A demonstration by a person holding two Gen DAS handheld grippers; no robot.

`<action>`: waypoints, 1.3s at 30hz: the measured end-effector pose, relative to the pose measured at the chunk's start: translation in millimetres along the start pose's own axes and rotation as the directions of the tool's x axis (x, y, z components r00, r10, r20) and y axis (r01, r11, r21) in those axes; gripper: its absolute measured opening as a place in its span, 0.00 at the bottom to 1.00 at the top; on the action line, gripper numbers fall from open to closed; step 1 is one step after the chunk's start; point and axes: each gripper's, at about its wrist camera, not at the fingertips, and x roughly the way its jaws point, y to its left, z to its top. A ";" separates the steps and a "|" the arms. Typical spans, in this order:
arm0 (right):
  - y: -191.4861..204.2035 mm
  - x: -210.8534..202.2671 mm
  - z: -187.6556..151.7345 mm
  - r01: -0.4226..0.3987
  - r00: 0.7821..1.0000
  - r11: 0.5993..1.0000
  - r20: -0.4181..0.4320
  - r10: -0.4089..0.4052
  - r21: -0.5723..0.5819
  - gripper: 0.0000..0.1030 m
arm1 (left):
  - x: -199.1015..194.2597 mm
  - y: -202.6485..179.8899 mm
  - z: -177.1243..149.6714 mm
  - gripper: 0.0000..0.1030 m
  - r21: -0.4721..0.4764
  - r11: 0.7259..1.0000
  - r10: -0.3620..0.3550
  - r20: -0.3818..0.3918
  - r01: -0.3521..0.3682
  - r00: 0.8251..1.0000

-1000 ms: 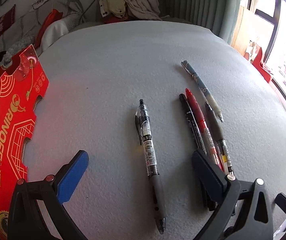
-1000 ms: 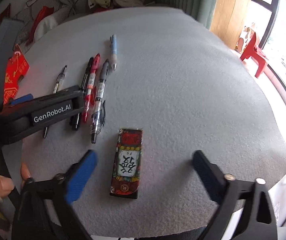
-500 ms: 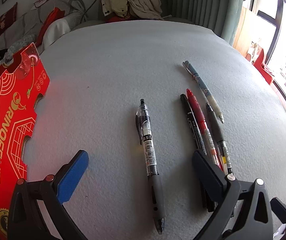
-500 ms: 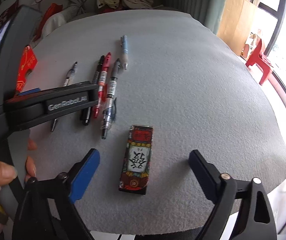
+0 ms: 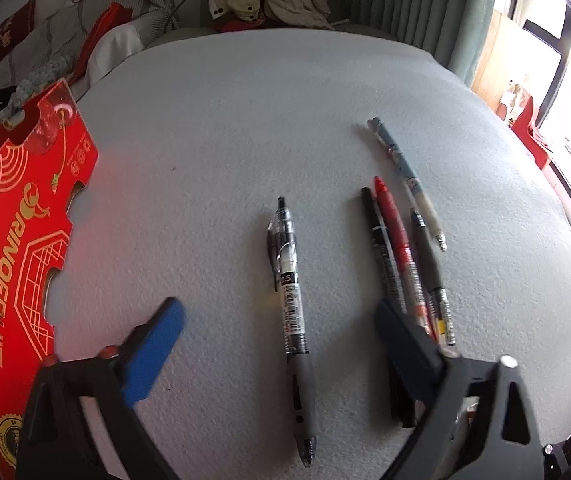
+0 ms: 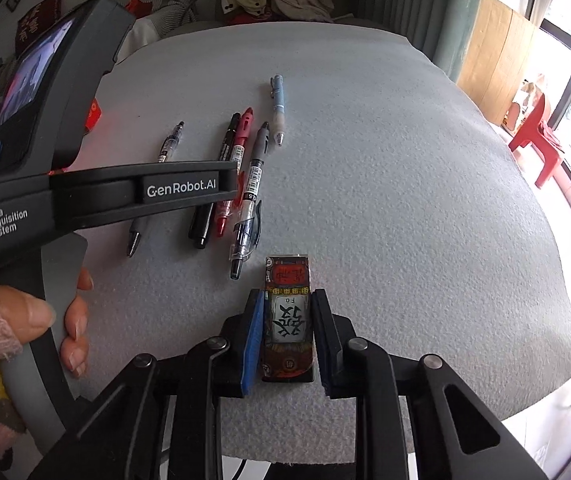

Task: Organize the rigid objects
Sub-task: 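Close the left tool on the black gel pen while the right tool lifts the small box, then carry the gel pen in the left tool while the right tool carries the small box over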

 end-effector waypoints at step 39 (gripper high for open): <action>-42.0 -60.6 -9.2 -0.123 0.985 0.969 0.149 0.092 0.215 0.24 | -113.5 13.9 -45.7 0.10 0.092 0.984 -0.169 0.219 0.153 0.961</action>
